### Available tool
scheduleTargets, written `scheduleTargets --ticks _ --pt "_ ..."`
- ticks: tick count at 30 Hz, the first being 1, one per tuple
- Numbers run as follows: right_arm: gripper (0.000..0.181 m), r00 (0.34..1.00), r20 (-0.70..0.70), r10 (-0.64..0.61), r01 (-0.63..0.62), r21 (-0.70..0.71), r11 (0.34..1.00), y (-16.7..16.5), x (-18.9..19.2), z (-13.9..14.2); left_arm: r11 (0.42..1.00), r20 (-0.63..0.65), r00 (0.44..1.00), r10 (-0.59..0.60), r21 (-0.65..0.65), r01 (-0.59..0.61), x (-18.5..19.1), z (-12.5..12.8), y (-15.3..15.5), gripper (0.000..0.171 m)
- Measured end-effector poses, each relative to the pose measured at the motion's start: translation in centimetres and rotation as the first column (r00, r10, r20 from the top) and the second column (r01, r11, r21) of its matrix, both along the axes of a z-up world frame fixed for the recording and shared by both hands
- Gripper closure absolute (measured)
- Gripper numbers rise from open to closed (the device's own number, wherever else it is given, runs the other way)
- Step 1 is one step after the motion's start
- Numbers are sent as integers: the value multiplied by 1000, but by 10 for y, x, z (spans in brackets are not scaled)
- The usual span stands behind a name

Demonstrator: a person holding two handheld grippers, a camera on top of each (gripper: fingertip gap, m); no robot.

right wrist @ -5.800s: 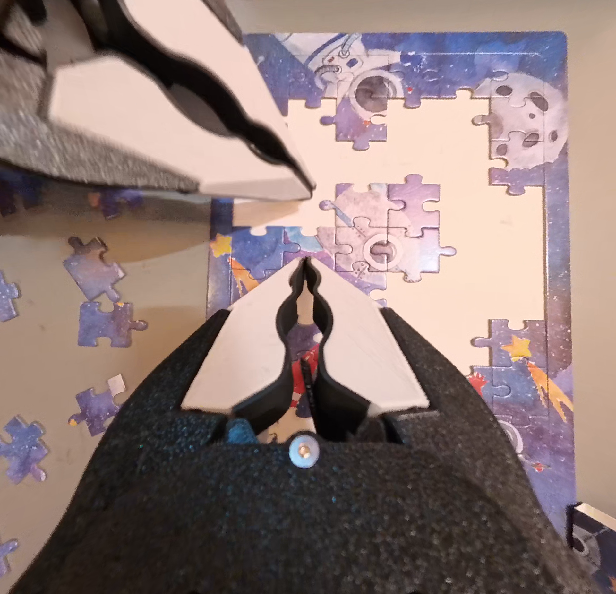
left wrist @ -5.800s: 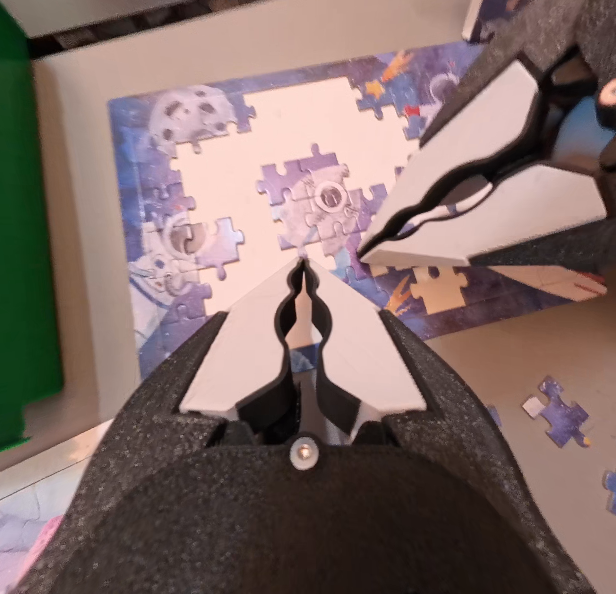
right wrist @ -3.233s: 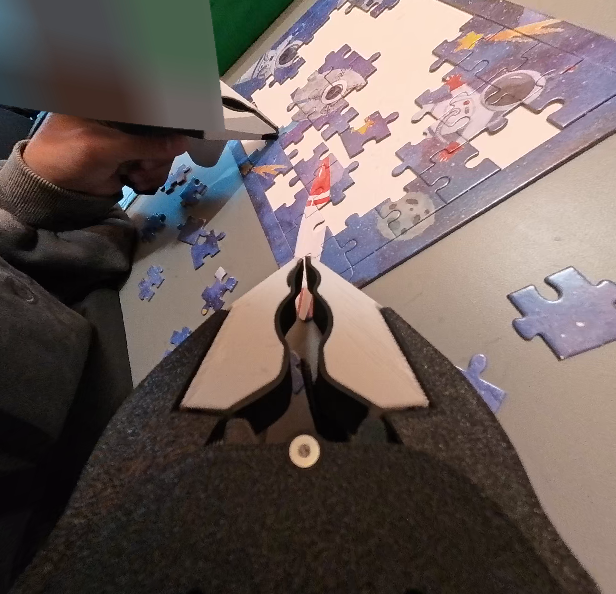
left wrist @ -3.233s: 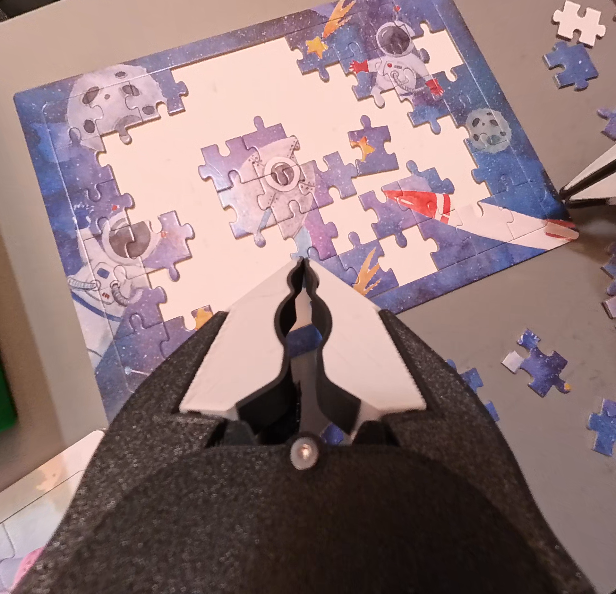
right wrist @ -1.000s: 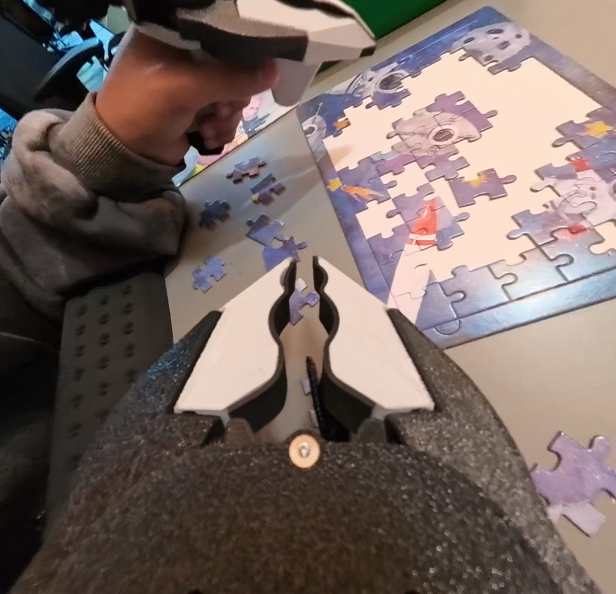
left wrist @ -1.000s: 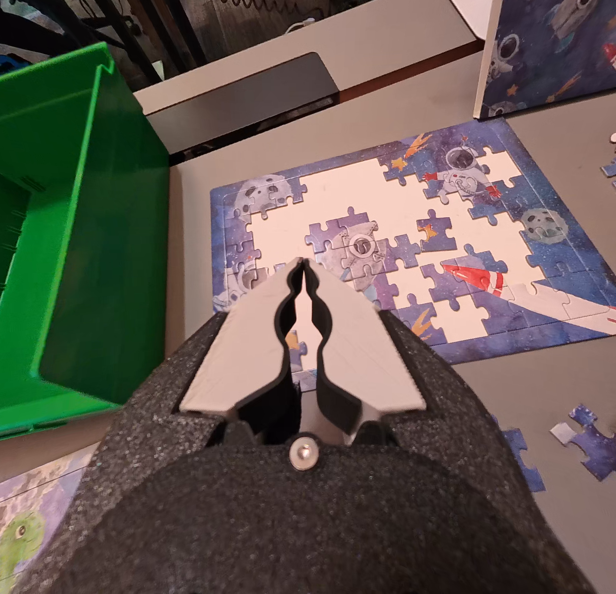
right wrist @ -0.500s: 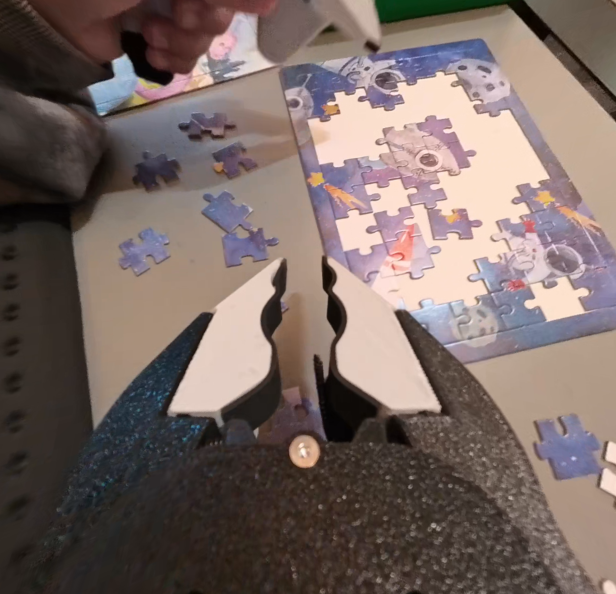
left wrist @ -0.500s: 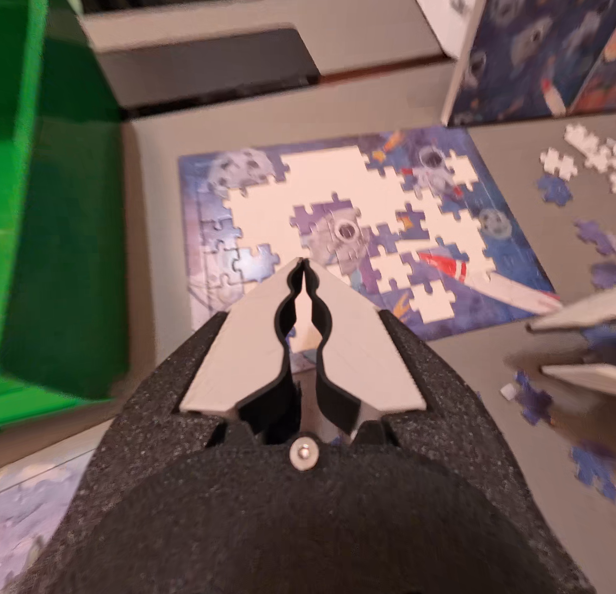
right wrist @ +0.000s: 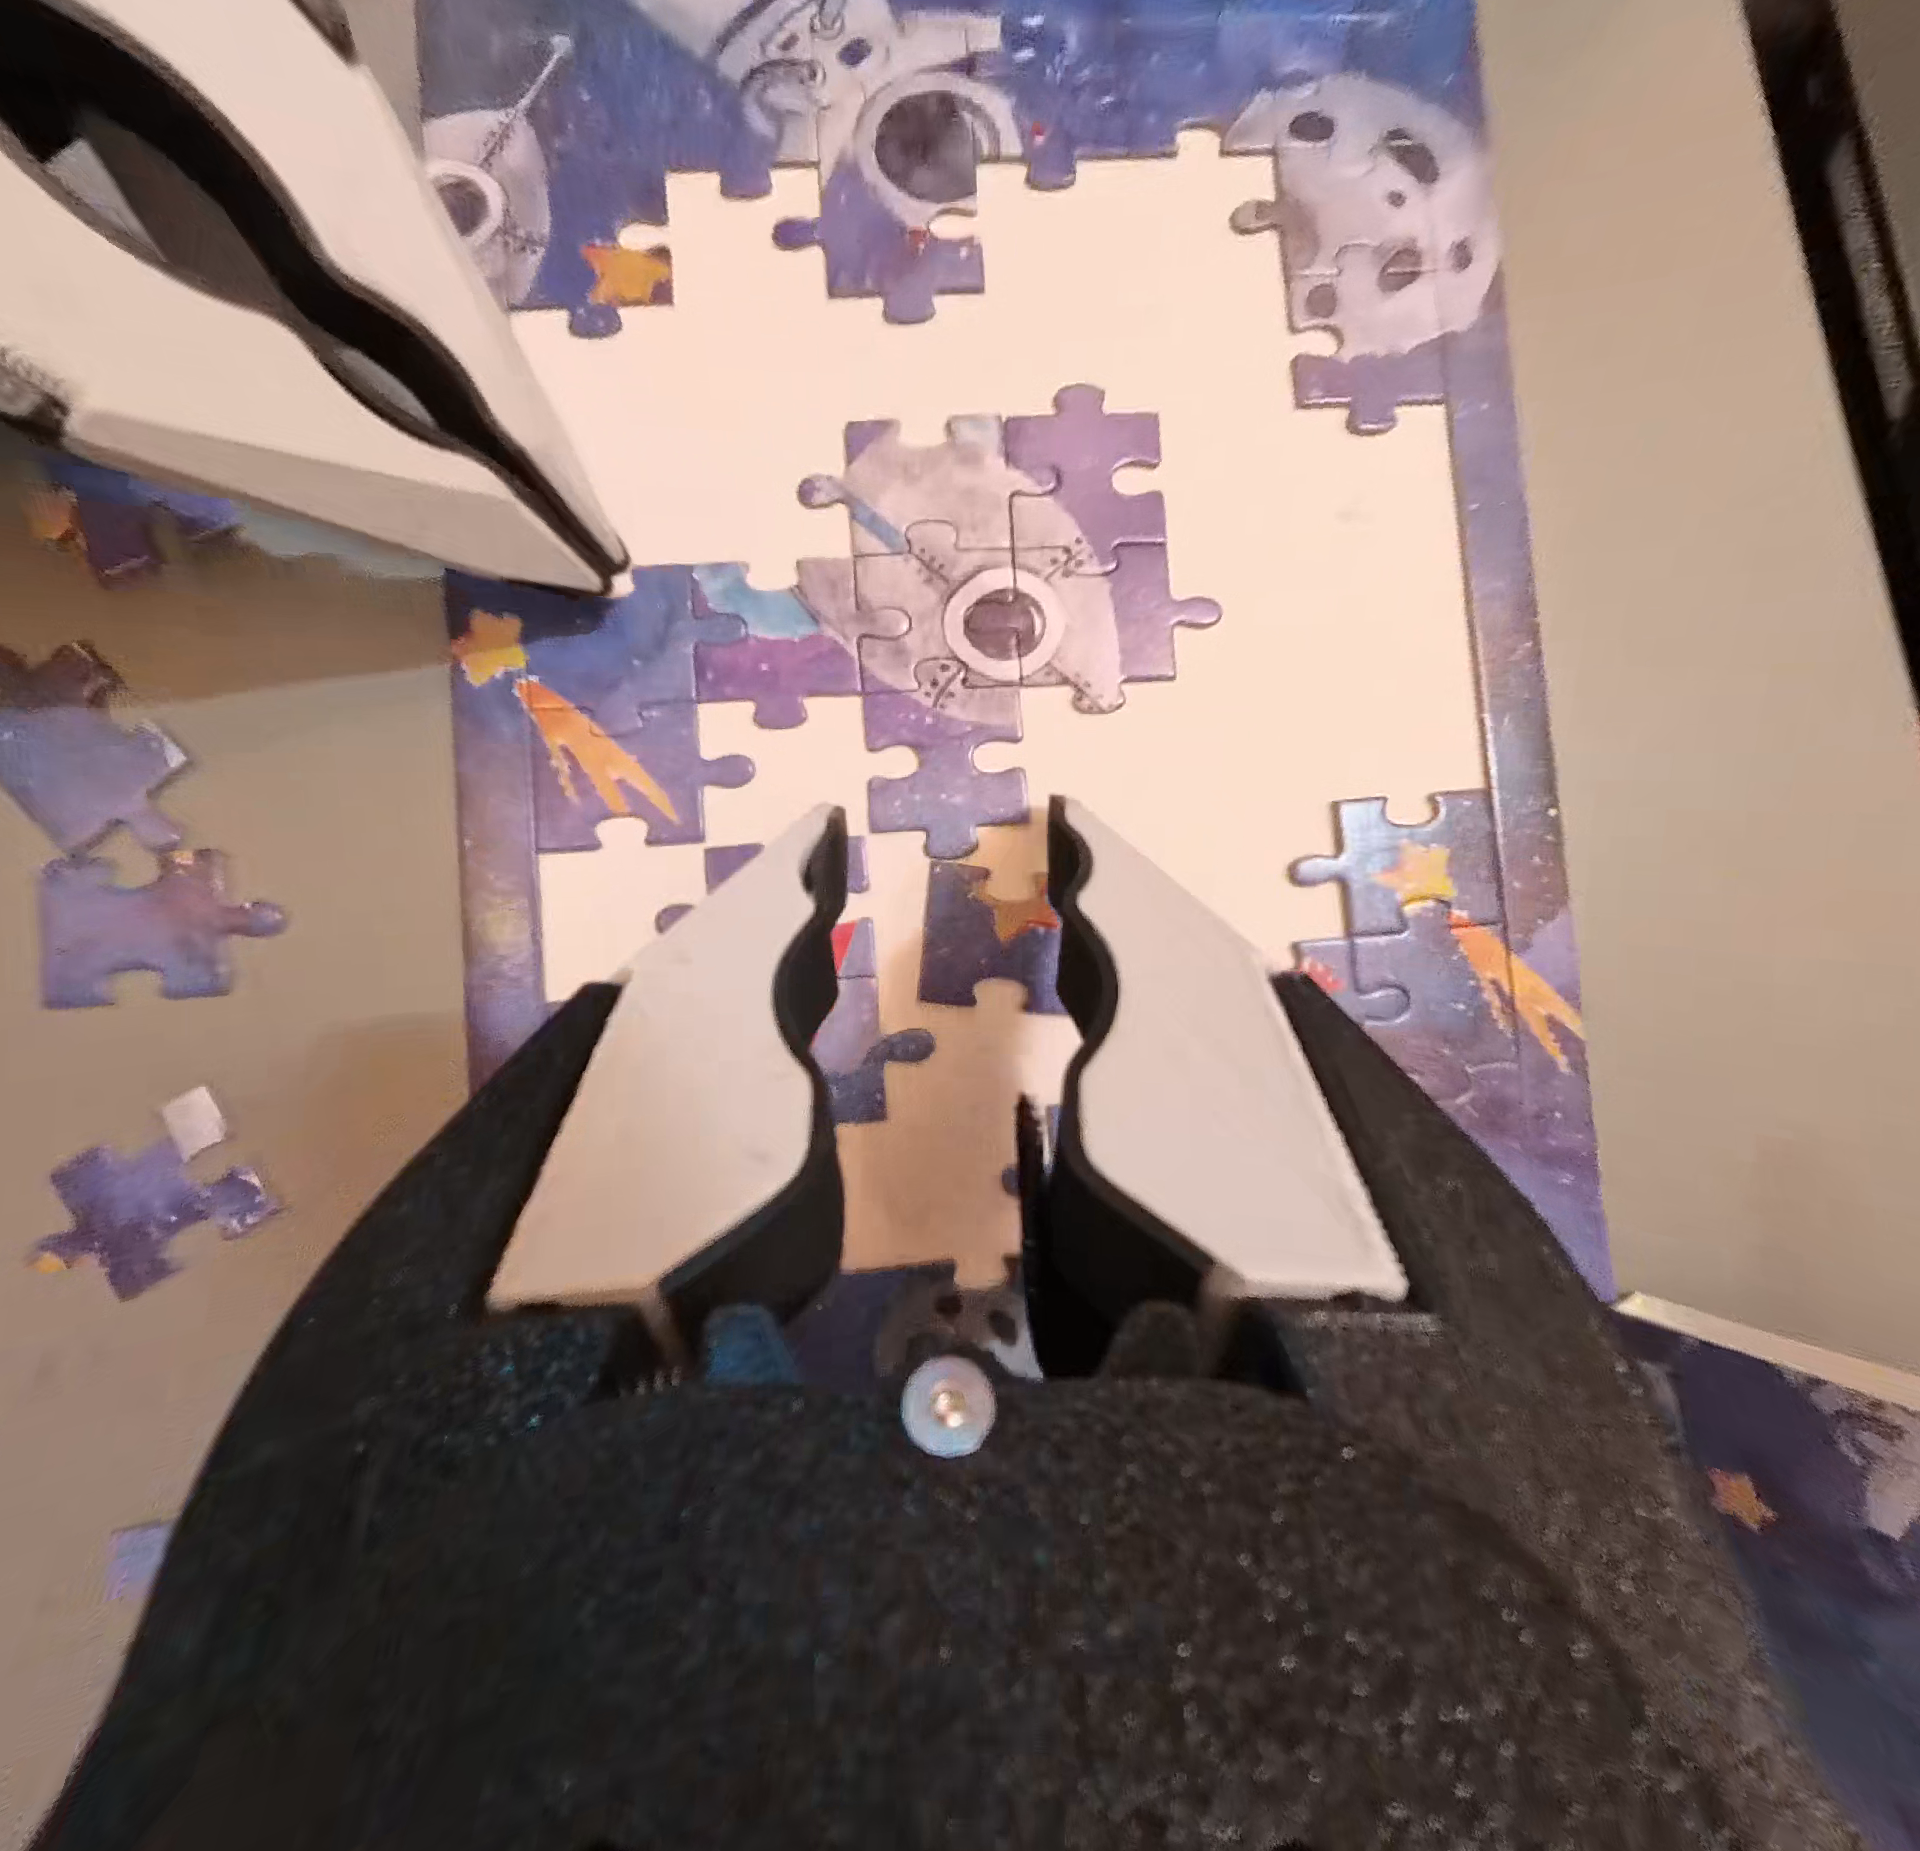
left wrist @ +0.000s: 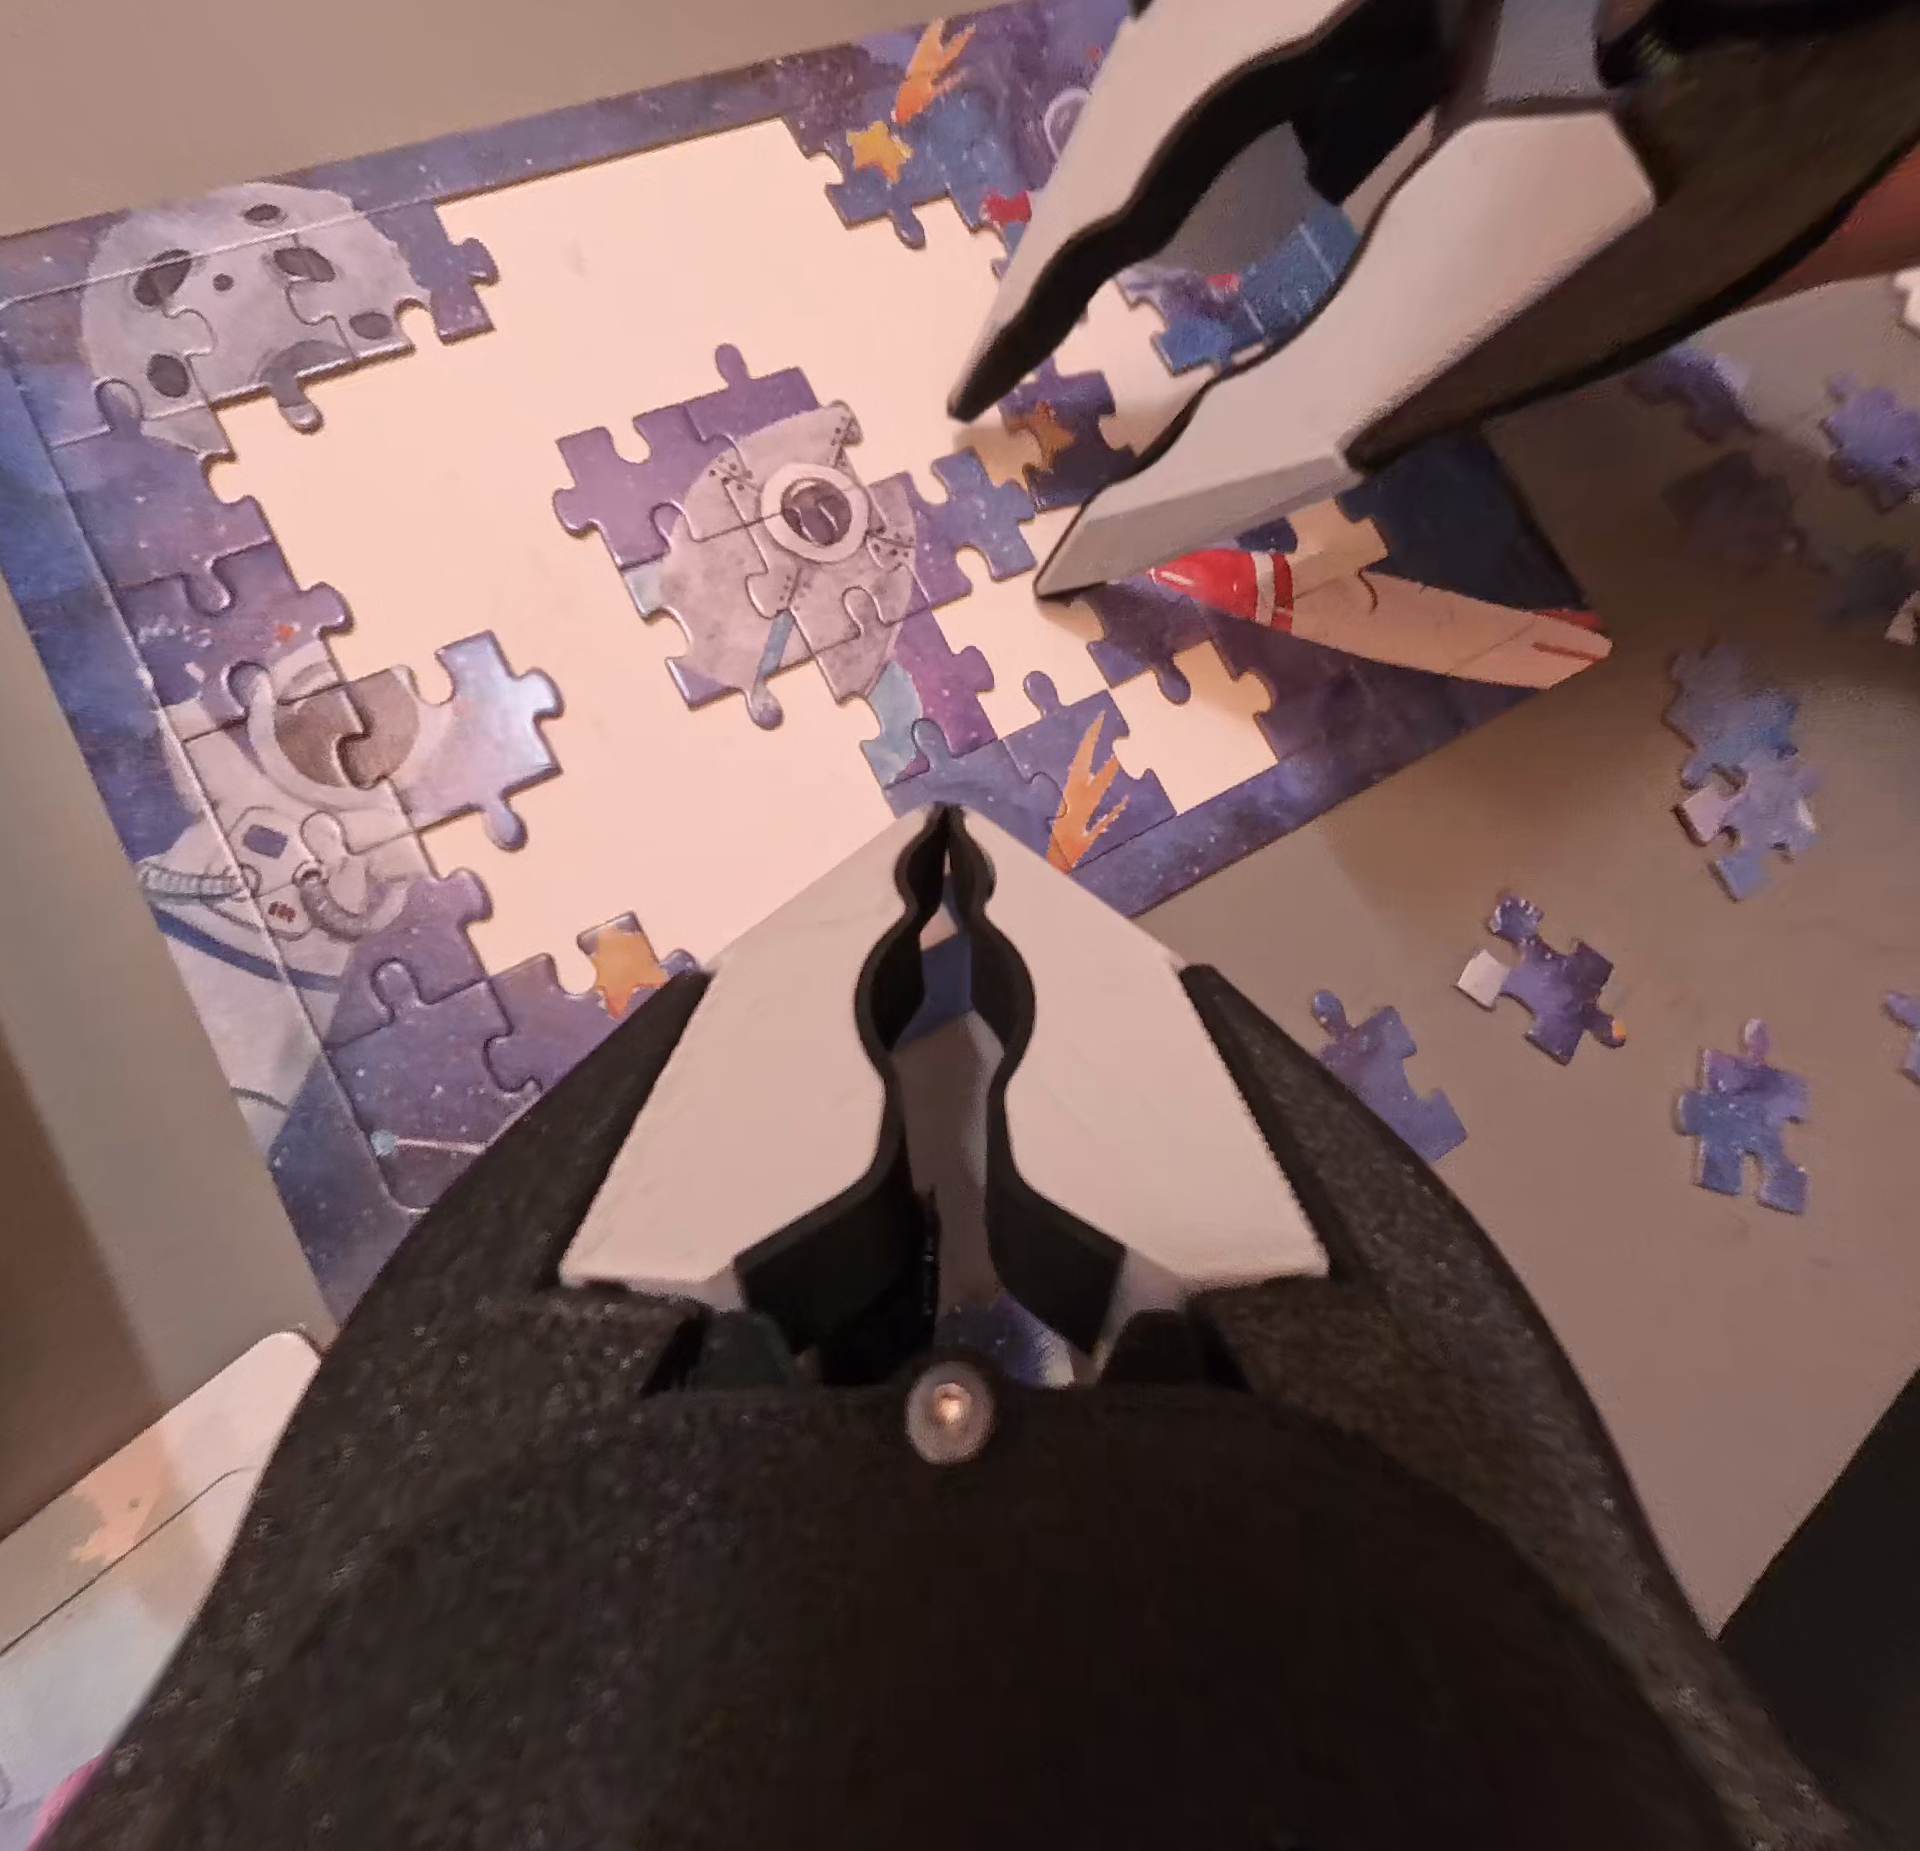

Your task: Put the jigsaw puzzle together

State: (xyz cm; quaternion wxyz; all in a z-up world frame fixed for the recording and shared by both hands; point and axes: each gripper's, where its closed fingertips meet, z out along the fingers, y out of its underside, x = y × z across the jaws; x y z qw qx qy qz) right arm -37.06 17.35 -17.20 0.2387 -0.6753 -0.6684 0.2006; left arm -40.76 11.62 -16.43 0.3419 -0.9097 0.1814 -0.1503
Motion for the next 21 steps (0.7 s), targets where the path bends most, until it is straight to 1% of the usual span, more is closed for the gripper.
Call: scheduleTargets --ticks 2,4,8,10,14,15,17,20,21 --pt "142 1000 -28 2 -3 -25 1000 -1 -4 1 1000 -15 1000 -11 5 11 2 0 0 171" --pt "142 1000 -22 -1 0 -21 1000 2 -4 -1 1000 -9 1000 -17 6 17 4 1 0 171" --pt "143 1000 -23 19 -20 -18 1000 1 -8 -1 1000 -30 999 -21 -19 21 3 -7 0 171" --pt "147 999 -29 25 -26 -56 998 -1 -10 -2 1000 -31 999 -18 -20 18 3 -7 0 171" --pt "157 999 -50 -5 0 -111 994 3 -10 -1 1000 -39 999 -18 -18 17 3 -7 0 171" --pt "161 998 -56 6 -12 -109 994 2 -11 -1 1000 -34 999 -16 -20 16 3 -7 0 171" --pt "181 996 -71 58 -64 -82 995 -5 -13 0 1000 -27 1000 -14 -20 14 3 -7 0 171" --pt "181 997 -44 66 -66 -7 998 -3 -14 2 1000 -32 999 -14 -18 14 3 -7 0 171" --pt "180 996 -55 66 -67 -2 998 -4 -15 5 1000 -36 999 -15 -18 15 3 -7 -1 171"
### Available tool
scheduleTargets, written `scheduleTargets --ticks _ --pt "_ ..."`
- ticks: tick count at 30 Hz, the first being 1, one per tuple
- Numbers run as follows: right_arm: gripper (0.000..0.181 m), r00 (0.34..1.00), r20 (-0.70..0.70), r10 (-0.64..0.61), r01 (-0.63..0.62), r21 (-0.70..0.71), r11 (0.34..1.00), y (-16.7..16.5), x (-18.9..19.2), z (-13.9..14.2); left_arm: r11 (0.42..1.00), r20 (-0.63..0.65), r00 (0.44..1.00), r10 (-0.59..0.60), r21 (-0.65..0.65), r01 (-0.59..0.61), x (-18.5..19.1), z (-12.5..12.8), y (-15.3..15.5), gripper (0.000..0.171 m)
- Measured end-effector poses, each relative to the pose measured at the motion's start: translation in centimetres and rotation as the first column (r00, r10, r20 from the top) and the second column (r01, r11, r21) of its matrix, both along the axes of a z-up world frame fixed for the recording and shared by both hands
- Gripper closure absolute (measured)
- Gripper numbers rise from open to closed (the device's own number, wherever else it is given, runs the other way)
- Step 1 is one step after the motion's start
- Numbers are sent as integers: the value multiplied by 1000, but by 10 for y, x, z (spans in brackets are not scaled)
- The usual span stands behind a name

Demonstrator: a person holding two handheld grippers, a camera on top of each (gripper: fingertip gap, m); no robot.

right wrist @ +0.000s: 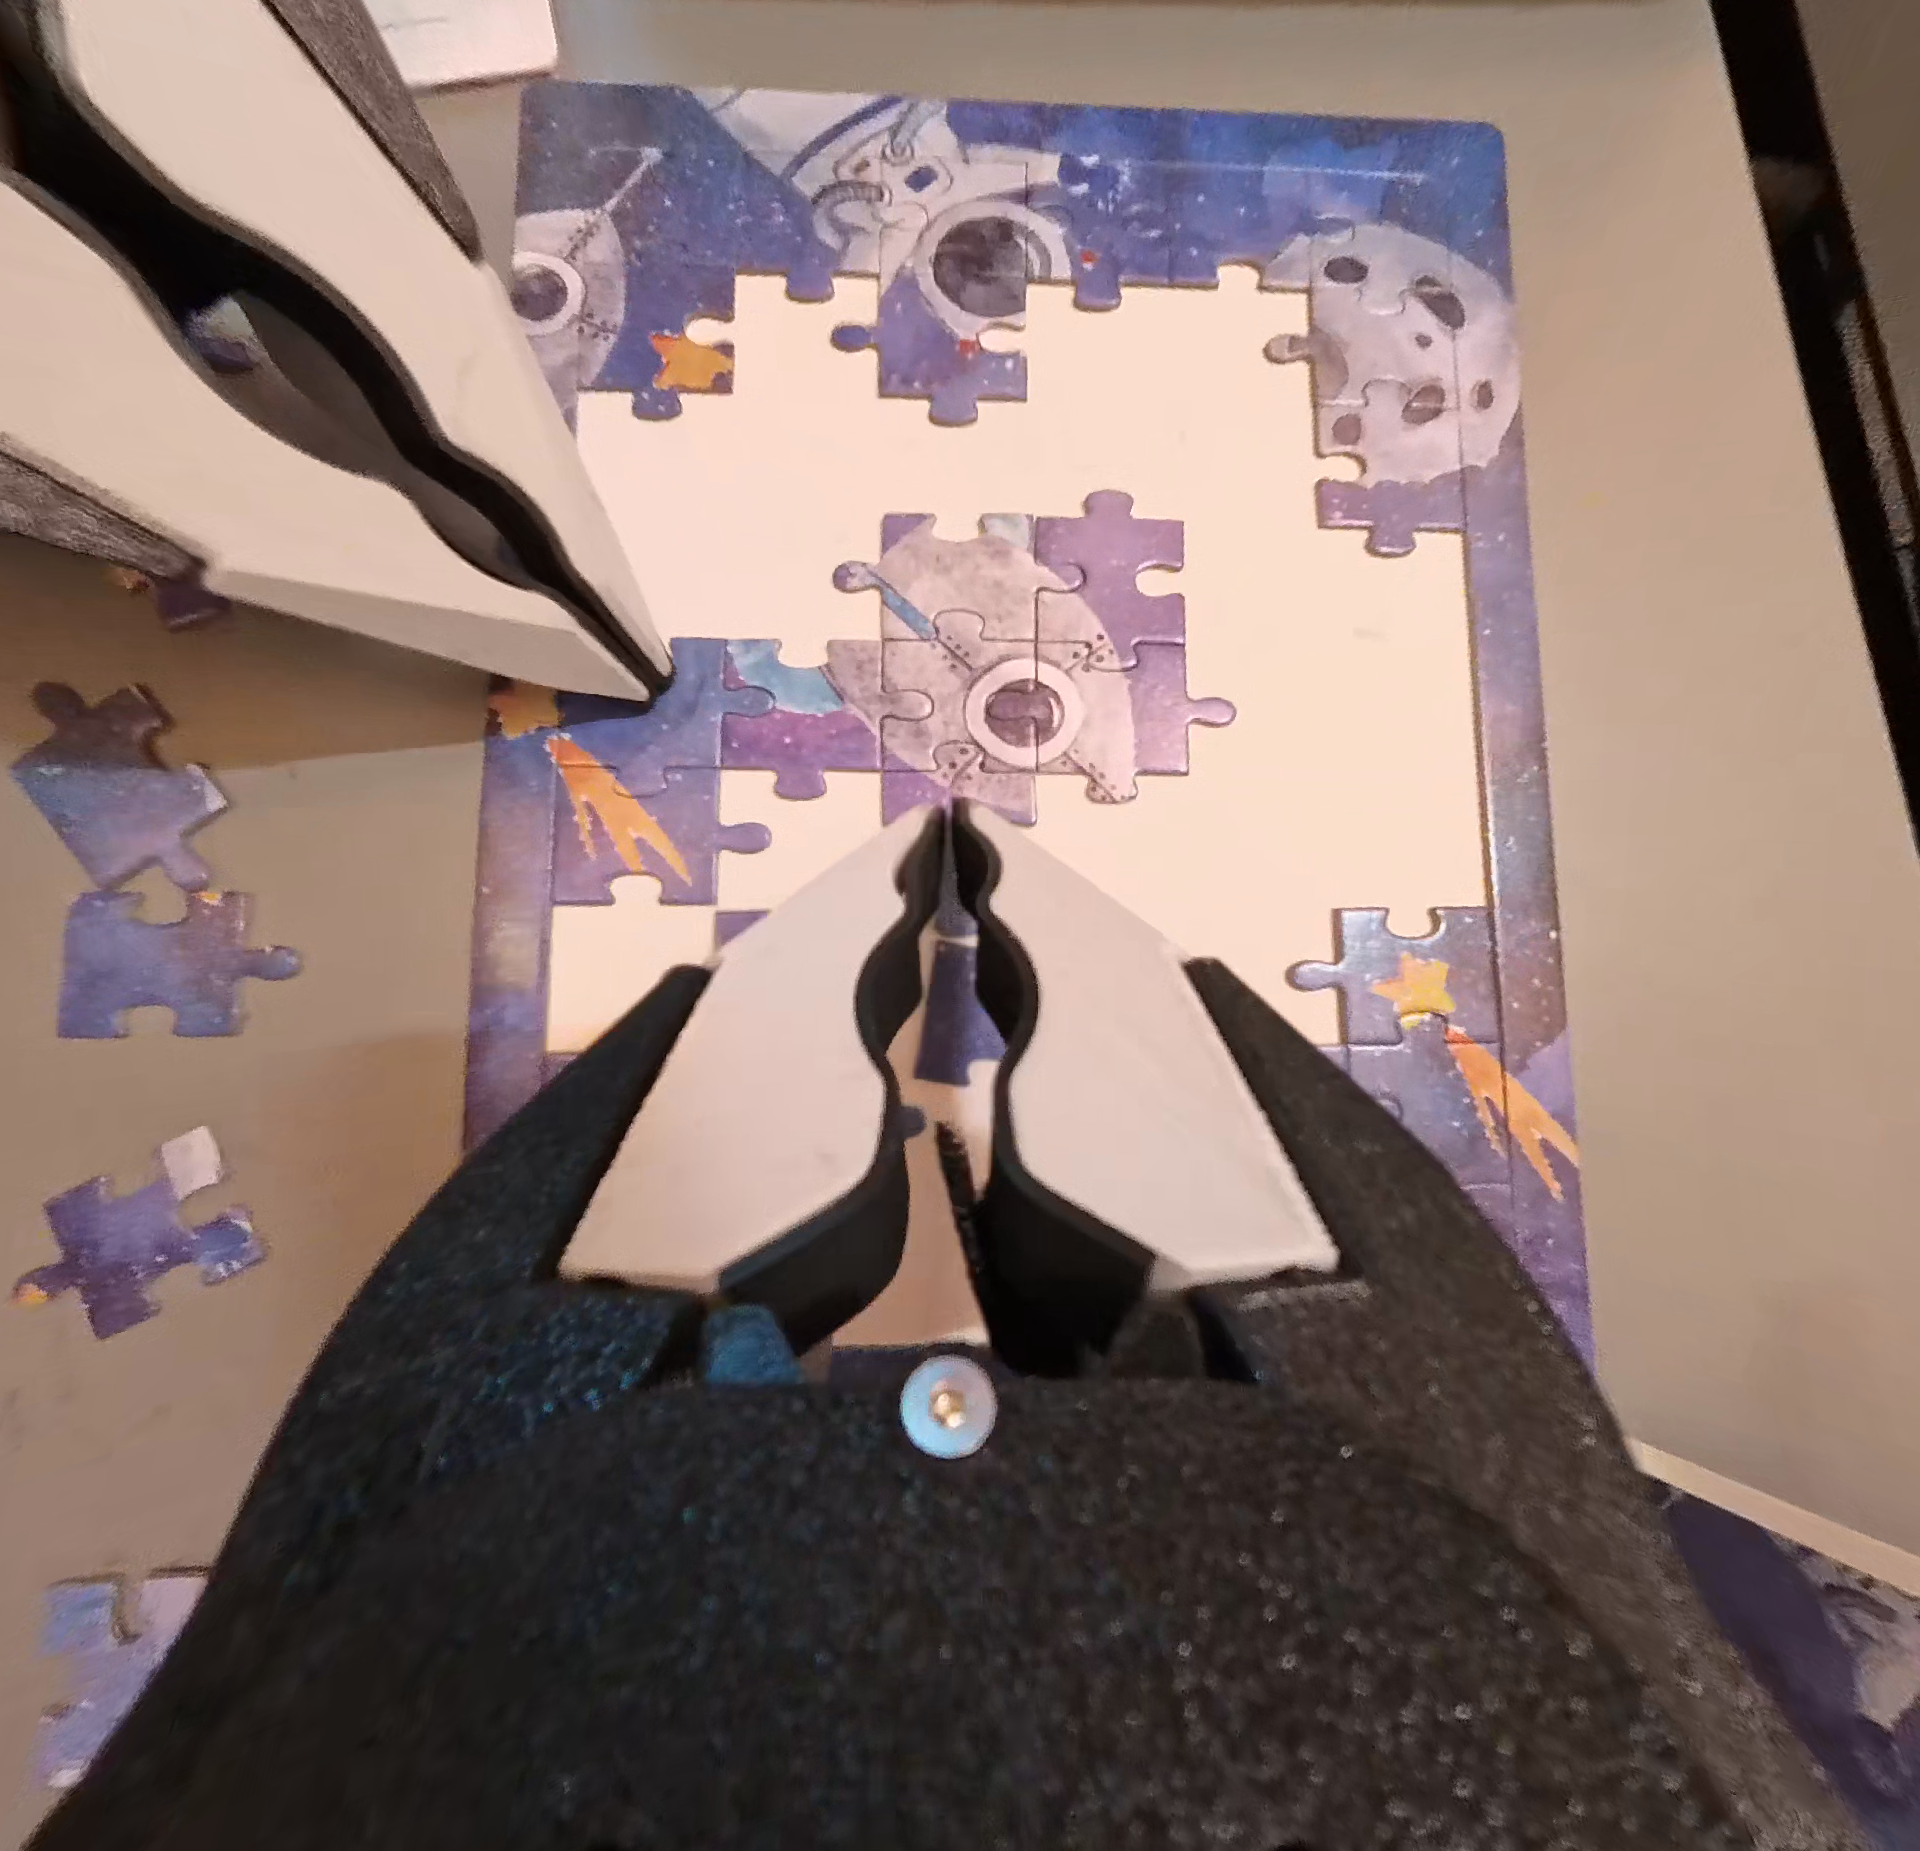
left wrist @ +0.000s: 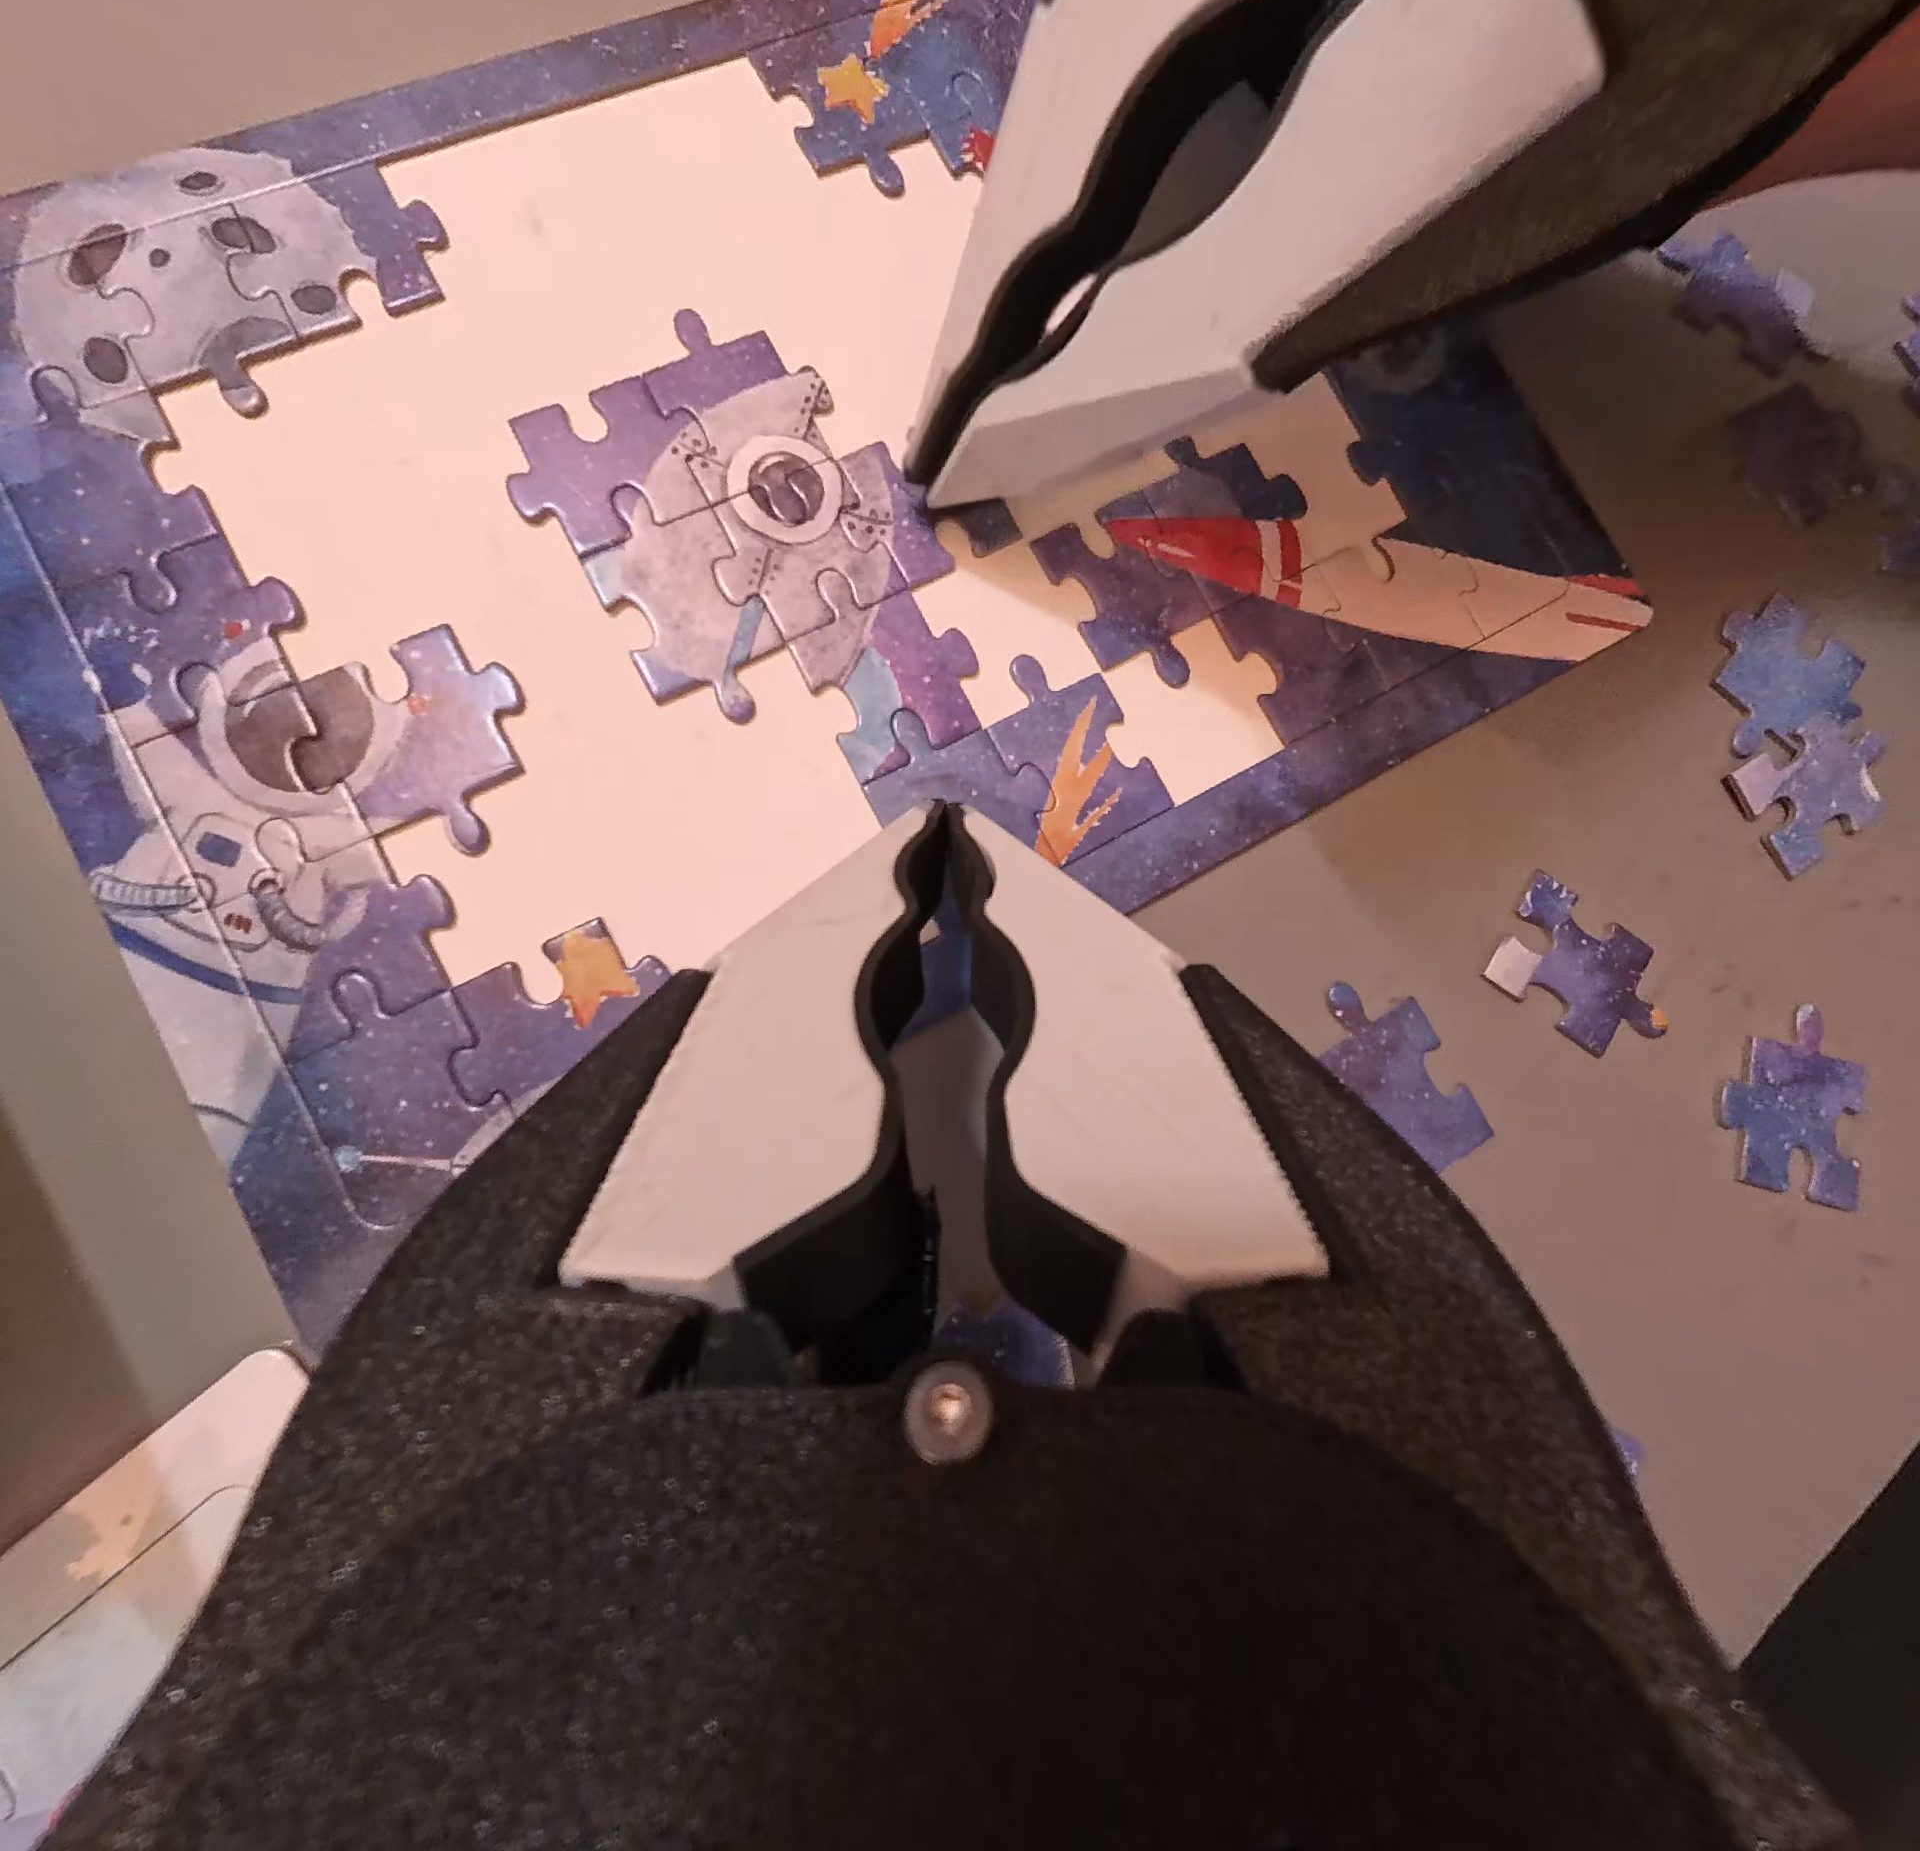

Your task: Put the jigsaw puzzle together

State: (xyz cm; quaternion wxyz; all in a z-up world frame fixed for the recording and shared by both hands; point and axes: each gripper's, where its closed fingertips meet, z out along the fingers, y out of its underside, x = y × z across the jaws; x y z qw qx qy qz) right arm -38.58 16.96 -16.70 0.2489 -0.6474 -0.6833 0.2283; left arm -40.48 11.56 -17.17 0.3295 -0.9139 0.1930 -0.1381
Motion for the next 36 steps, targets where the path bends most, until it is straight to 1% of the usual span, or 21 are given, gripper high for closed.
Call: scheduleTargets --ticks 3,5,11,13,14,15,16,18,19,20,23,24,27,31,34,36 --pt "169 1000 -28 -10 8 -58 998 -4 -2 9 1000 -7 1000 2 1 -2 0 0 0 171" --pt "165 999 -31 -18 16 -69 997 -3 -1 12 1000 -5 1000 10 -1 -10 0 0 0 171" --pt "164 1000 11 13 -12 -53 999 -8 2 8 999 34 999 33 -13 -33 0 0 0 171" --pt "164 1000 -4 21 -21 -54 998 -9 1 12 999 50 998 42 -20 -41 -1 2 -1 171" --pt "164 999 -22 25 -25 -45 999 -8 0 18 997 71 995 73 -18 -71 -3 7 1 171" --pt "164 999 -38 27 -28 -33 999 -7 0 24 991 107 985 133 3 -134 -10 17 7 171" --pt "164 999 -47 26 -26 -20 999 -5 1 29 978 165 966 198 29 -206 -19 31 12 171" --pt "164 998 -54 9 -8 3 1000 2 6 40 941 286 910 299 69 -331 -37 56 20 171" --pt "164 998 -60 -2 3 8 1000 5 9 44 924 314 890 330 84 -372 -43 63 22 171" --pt "164 998 -66 -11 11 9 1000 8 12 49 918 308 888 342 89 -385 -46 63 22 171" --pt "163 998 -62 -29 31 24 999 15 21 58 929 179 920 348 65 -364 -48 41 18 171" --pt "163 997 -61 -36 38 37 999 18 25 62 933 154 927 343 60 -355 -45 37 17 171" --pt "163 996 -83 -41 44 41 998 19 32 78 935 153 933 326 94 -342 -35 43 17 171" --pt "162 991 -126 -51 60 64 996 17 46 113 930 162 937 309 155 -334 -22 55 19 171" --pt "162 988 -130 -82 97 118 988 16 71 144 923 160 937 311 184 -338 -18 59 19 171" --pt "161 987 -109 -120 136 149 979 13 97 163 924 136 940 313 188 -334 -20 57 18 171"
